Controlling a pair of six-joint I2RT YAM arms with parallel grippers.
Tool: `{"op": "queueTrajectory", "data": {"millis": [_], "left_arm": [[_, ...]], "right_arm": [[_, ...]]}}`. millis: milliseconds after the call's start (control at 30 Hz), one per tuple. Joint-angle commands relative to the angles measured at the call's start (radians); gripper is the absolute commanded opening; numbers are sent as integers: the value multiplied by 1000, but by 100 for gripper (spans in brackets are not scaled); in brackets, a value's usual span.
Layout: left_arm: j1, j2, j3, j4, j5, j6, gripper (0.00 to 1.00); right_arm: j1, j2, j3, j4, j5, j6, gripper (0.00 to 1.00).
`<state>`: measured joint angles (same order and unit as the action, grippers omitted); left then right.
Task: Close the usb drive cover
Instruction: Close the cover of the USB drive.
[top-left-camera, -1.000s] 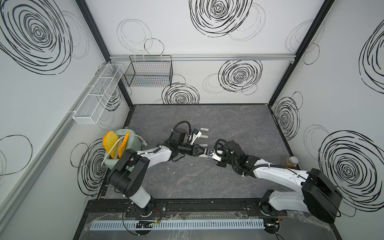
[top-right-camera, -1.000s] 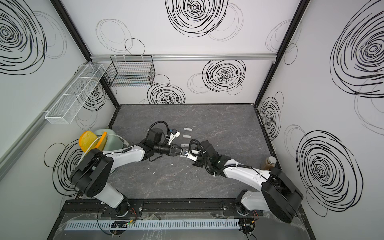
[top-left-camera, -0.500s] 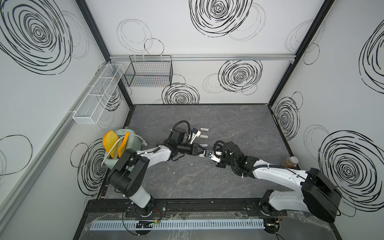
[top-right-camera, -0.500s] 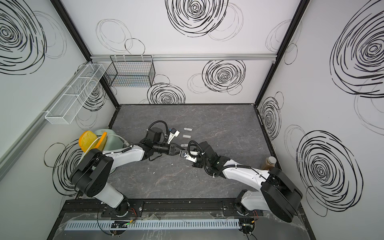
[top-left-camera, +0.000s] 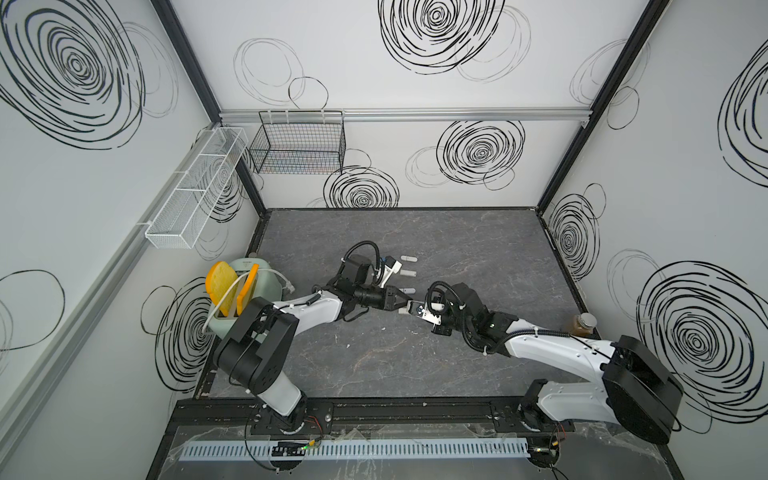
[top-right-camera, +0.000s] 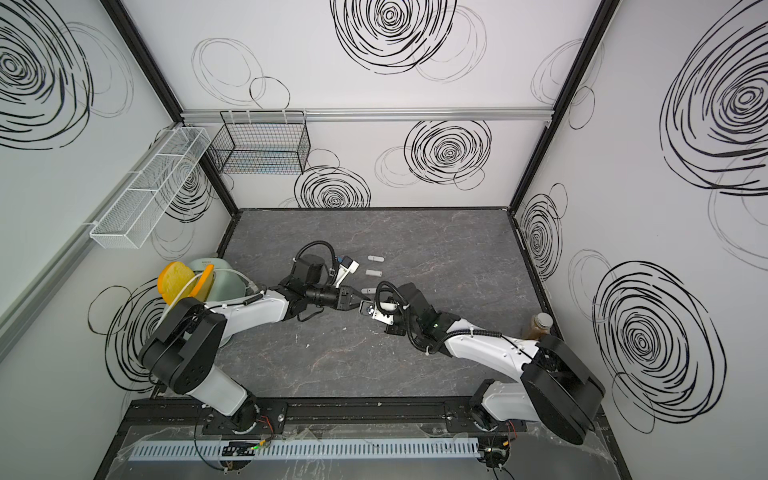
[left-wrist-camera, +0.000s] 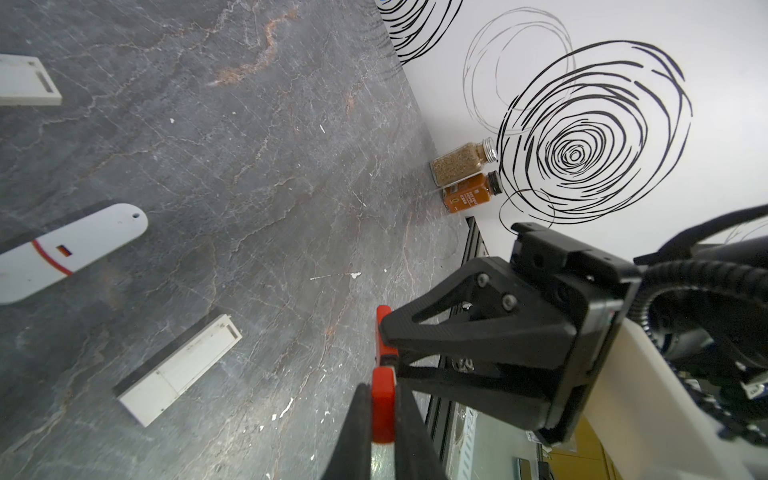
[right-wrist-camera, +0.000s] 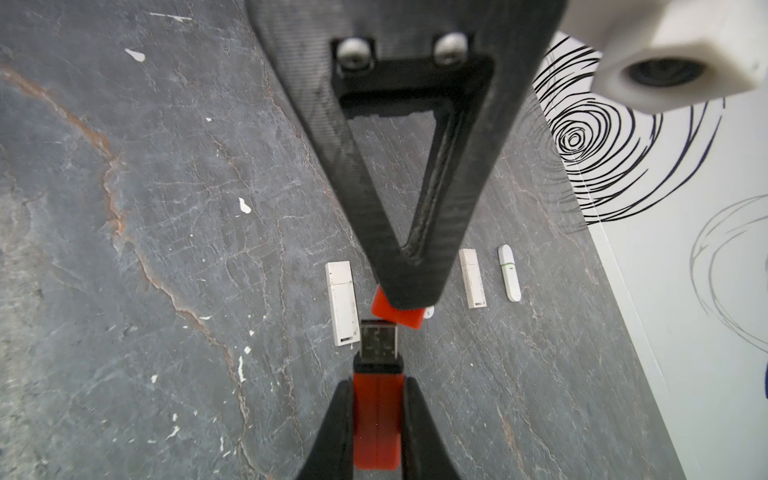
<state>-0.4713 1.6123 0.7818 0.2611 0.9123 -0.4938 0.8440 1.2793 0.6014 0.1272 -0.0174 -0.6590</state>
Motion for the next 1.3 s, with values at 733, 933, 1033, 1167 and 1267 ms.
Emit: {"op": "queueTrajectory", "data": {"millis": [733,933,1033,1167,1267], "left_arm": [[-18,-6,-1,74,-7,-37,0],[-33,-9,-9,89,-9,-58,0],[-39,-12,-11,93,-6,-58,0],[-47,-16,-16,91,-3,-54,0],[-48,-15,-18,91,-3,-49,0]], "right_arm": [[29,-43,-15,196,25,199,2],[103,7,-4,320,62,234,2],[130,34,13,364,84,209,2],[139,24,11,436,103,160,2],[120,3,17,472,111,163,2]]}}
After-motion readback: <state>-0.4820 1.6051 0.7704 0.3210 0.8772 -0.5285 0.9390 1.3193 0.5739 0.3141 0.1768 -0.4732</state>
